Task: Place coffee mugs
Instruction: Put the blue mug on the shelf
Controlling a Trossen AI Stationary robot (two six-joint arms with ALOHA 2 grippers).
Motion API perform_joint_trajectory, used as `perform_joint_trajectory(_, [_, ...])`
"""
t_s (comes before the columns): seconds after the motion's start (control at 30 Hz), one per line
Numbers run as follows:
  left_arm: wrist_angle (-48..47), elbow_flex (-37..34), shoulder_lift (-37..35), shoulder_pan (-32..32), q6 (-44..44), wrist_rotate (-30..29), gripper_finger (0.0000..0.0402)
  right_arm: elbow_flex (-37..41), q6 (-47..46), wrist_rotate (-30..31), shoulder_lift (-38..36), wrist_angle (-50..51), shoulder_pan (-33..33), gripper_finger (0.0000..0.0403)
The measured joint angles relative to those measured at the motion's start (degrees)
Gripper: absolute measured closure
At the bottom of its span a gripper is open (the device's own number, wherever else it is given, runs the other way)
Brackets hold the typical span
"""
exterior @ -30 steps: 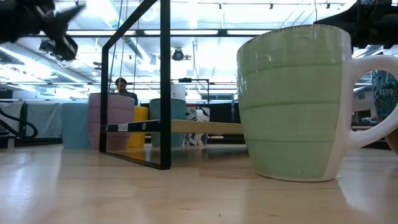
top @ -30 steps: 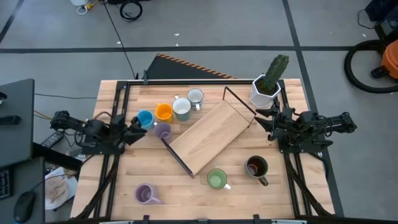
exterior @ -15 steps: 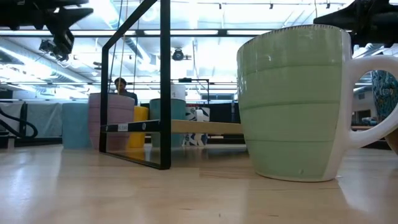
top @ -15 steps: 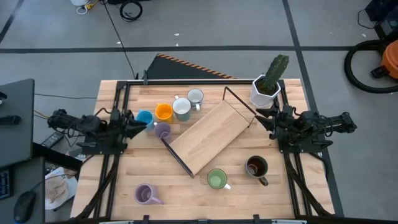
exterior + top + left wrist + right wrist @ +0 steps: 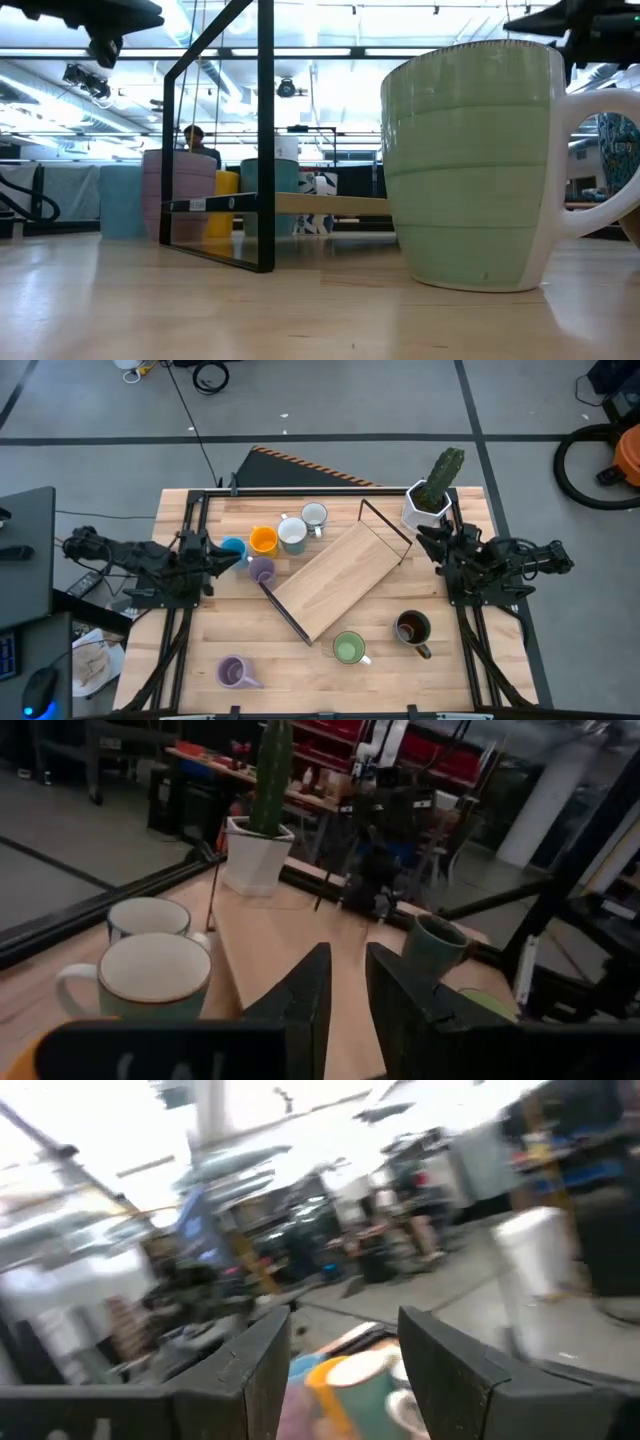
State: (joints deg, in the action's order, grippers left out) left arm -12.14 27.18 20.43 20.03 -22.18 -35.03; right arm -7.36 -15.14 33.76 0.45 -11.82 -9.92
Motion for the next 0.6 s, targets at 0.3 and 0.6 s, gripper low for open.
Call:
perform_joint_trajectory(0.3, [-0.3,5.7,13.2,-5.9,-8.1,-4.8,0.0314,-0.3,-1.5,-10.5,1.0,0.3,0.5,0.0213])
perform_joint_trajectory(0.6, [-1.8,15.4,28.5,-26.2,-7.1,19.7,0.0302,-4.5,0.4,-14.0,9.1,5.5,3.7,0.0234])
